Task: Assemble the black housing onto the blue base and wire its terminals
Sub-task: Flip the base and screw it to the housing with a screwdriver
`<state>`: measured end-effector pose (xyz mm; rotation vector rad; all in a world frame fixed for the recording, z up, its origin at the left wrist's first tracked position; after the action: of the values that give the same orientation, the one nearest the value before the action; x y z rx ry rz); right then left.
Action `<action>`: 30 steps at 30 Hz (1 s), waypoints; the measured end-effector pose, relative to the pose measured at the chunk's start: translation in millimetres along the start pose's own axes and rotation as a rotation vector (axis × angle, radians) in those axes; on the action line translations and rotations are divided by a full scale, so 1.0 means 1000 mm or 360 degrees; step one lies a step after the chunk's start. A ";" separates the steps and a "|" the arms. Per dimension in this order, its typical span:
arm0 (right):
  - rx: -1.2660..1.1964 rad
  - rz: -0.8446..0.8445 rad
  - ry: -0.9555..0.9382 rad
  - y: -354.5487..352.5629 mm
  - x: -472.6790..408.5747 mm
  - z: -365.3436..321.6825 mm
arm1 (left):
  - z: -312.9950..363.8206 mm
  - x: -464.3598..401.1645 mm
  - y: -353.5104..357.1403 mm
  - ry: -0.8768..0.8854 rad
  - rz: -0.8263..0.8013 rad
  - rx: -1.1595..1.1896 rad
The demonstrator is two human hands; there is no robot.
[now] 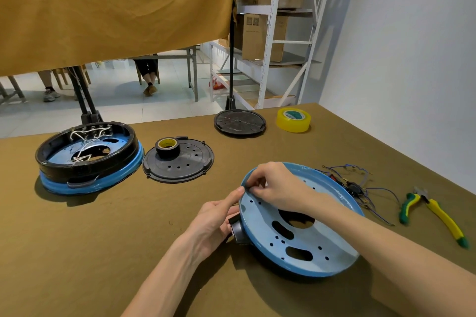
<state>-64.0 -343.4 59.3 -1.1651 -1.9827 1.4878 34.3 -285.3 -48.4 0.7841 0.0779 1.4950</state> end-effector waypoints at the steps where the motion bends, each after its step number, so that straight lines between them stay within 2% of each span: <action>1: -0.0004 -0.0002 -0.0015 -0.001 0.000 0.000 | 0.000 0.000 -0.001 -0.0001 0.0002 -0.0002; 7: 0.0050 0.0158 0.0009 -0.005 0.002 0.001 | 0.000 -0.001 -0.002 0.0005 0.0018 -0.0003; 14: 0.0051 0.0076 0.0093 -0.004 0.002 0.008 | -0.002 -0.003 -0.002 -0.0014 -0.0031 0.0023; 30: 0.0254 0.0048 -0.0020 -0.003 0.014 -0.006 | -0.003 -0.010 -0.012 0.0008 0.0059 -0.0051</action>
<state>-68.5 -328.8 61.9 -1.1250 -1.8238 1.6388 41.4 -291.9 -60.8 0.7598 0.0431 1.5295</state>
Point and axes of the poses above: each hand's wrist, its own x-axis away from the middle knuckle, its own y-axis out of the palm, z = x × y, the point moved 10 cm from there along -x, towards the middle knuckle, and after that the axes turned 6 degrees about x, right-handed, at the moved point
